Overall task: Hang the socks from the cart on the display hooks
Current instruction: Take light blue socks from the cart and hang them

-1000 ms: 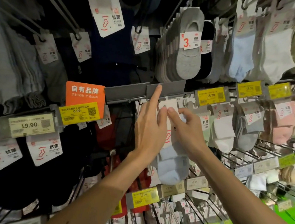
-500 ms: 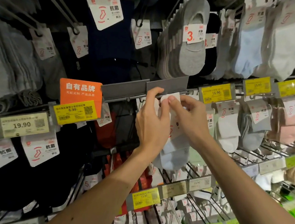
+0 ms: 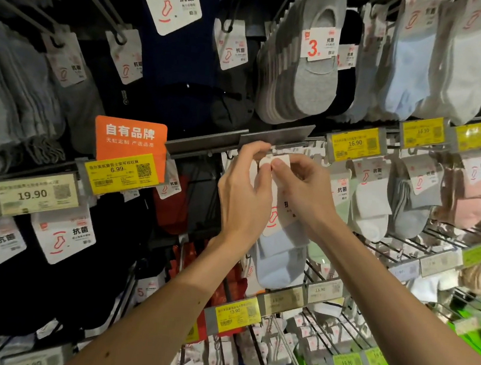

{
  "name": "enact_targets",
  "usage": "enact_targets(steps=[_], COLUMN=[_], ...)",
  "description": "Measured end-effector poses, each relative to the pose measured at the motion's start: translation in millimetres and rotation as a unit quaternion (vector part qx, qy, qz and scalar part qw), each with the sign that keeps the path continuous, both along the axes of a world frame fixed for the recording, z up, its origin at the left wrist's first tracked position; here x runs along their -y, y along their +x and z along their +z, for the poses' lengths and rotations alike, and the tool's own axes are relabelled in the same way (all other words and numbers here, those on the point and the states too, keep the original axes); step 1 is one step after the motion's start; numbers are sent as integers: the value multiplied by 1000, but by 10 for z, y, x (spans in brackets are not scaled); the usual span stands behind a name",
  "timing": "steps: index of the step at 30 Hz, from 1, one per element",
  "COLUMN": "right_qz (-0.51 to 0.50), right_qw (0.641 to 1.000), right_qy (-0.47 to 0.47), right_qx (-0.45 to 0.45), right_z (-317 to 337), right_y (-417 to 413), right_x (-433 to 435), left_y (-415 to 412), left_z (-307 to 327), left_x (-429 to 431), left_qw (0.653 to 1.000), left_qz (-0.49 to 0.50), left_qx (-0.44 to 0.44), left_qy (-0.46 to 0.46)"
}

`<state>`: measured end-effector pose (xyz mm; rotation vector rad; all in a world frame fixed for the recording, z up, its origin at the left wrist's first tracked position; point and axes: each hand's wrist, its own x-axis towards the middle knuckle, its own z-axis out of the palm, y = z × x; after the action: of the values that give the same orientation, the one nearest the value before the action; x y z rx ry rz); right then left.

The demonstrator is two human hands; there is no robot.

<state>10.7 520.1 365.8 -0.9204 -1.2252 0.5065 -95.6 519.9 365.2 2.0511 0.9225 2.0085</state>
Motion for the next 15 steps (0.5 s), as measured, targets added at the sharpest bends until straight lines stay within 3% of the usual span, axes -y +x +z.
enact_targets(steps=[10, 15], right_qz=[-41, -58], right_qw=[998, 996], right_qy=[-50, 32], right_qx=[18, 63], right_z=[-25, -182], right_y=[24, 31], right_x=[-207, -217], left_y=[-11, -125], left_z=[-127, -263], left_x=[-150, -281], left_qw=[992, 976], left_qz=[59, 95], left_qx=[-108, -169], left_qy=[41, 99])
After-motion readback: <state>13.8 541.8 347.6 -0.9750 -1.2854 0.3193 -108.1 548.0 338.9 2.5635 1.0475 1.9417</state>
